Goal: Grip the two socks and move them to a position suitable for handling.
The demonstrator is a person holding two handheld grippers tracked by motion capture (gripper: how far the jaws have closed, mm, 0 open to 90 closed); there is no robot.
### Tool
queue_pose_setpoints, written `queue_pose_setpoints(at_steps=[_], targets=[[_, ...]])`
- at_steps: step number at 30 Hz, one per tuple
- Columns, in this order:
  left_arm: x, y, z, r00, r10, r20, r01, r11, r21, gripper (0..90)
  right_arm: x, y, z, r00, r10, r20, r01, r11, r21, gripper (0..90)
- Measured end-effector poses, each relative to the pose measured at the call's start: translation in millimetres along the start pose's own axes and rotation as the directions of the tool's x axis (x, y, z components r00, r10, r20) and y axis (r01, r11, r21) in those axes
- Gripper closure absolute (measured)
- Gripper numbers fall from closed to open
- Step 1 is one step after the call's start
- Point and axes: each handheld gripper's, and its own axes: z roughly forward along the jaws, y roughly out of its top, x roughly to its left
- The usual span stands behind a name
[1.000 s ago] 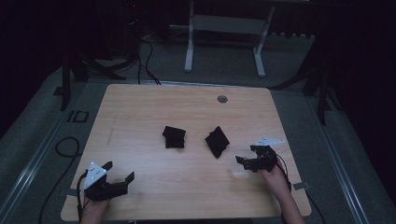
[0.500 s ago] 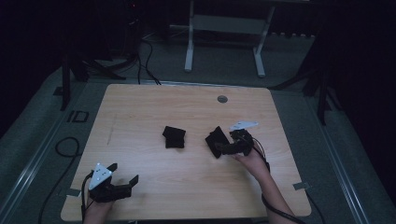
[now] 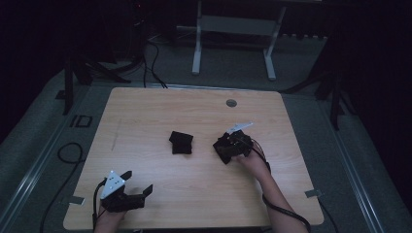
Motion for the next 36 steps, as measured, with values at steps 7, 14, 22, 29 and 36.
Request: queue_pose_setpoints(at_steps=[7,14,22,29,36], targets=[[-3.8,-0.2,3.7,0.9995,-0.004,0.030,0.003,0.9999,0.013,4.3,2.9,-5.0,1.7,0.9983,0.016,0.057,-0.016,1.000,0.004,62.2],[-9.9,2.8,10.4,0.9950,-0.026,0.097,0.024,0.9995,0.023,5.0,5.6,-3.8,0.7,0.9987,0.009,0.051,-0.010,1.000,0.010,69.6],[-29.4,6.5,22.9,0.9875,0.020,0.156,-0.031,0.9973,0.066,15.8,32.5,-8.6,-20.6,0.9996,-0.021,-0.020,0.020,0.999,-0.043,70.2],[-42.0,18.9,35.4,0.9793,0.012,0.202,-0.027,0.9973,0.068,21.9,70.2,-18.9,-46.8,0.9885,-0.142,-0.051,0.137,0.986,-0.094,70.1],[-55.5,41.9,48.5,0.9606,0.007,0.278,-0.023,0.9982,0.055,32.1,103.5,-37.5,-69.9,0.9676,-0.232,-0.099,0.217,0.966,-0.142,69.8]])
